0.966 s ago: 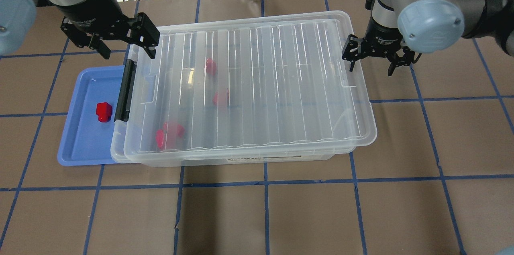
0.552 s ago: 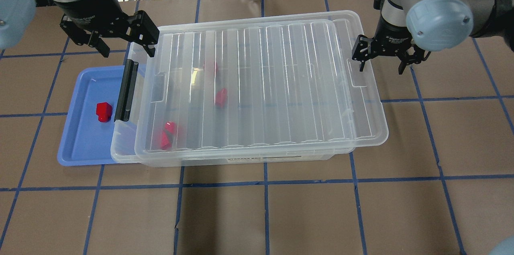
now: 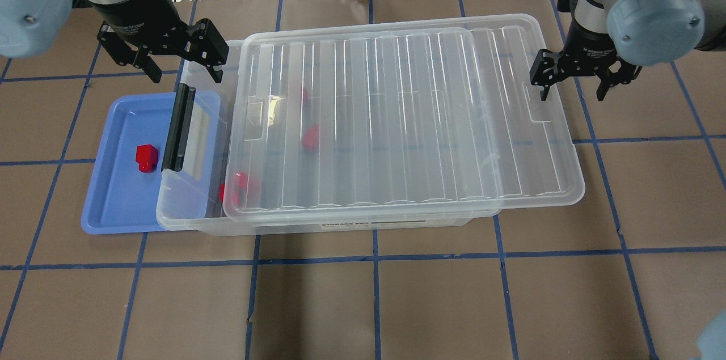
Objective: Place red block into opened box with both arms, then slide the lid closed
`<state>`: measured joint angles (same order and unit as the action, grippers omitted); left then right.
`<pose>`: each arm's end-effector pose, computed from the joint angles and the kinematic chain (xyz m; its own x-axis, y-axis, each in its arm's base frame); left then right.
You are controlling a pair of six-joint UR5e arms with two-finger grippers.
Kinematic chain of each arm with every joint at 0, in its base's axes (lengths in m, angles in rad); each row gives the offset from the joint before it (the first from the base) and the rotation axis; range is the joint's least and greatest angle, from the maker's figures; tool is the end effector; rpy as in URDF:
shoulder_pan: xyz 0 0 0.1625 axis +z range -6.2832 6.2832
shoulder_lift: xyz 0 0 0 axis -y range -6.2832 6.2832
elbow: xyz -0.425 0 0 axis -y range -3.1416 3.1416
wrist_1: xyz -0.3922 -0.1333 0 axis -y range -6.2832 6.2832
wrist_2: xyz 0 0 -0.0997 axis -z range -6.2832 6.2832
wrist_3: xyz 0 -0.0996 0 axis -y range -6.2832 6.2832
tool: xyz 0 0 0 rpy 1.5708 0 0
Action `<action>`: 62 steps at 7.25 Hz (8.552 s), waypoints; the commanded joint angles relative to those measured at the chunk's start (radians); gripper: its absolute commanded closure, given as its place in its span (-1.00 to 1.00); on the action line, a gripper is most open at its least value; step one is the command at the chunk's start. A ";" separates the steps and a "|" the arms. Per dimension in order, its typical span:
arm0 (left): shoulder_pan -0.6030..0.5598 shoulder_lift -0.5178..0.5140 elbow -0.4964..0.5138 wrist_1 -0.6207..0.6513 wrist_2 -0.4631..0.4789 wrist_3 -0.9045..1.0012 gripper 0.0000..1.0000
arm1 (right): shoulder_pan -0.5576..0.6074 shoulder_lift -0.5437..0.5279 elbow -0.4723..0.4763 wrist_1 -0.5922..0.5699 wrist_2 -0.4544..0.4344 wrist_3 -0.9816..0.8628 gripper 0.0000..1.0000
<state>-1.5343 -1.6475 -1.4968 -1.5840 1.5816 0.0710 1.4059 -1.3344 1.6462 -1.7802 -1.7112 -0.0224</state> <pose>-0.1131 -0.5273 0.4840 -0.9994 0.0347 -0.0096 0.0345 0.9993 0.0166 0.0255 -0.5739 0.3471 -0.9825 0.1264 0.1369 0.1413 0.9843 0.1053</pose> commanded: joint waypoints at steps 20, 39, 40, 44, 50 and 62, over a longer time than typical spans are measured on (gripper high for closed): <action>0.476 -0.343 -0.448 0.797 -0.074 0.415 -0.54 | -0.157 -0.123 -0.063 0.156 0.116 -0.272 -1.00; -0.009 -0.192 -0.338 0.525 -0.035 -0.137 0.97 | -0.168 -0.169 -0.078 0.137 0.045 -0.271 -1.00; -0.009 -0.202 -0.364 0.568 -0.040 -0.135 0.94 | -0.168 -0.169 -0.075 0.137 0.041 -0.271 -1.00; -0.009 -0.228 -0.496 0.791 -0.040 -0.131 0.88 | -0.168 -0.169 -0.074 0.137 0.035 -0.269 -1.00; -0.018 -0.149 -0.297 0.536 -0.032 -0.128 -1.00 | -0.168 -0.167 -0.071 0.120 0.036 -0.271 -1.00; -0.033 0.069 -0.008 -0.024 -0.015 -0.117 -1.00 | -0.245 -0.049 0.015 0.044 -0.073 -0.254 -1.00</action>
<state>-1.5678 -1.5782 -1.5072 -1.6062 1.5664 -0.0459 1.1594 -1.3868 1.6452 -1.7359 -1.7868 -0.2816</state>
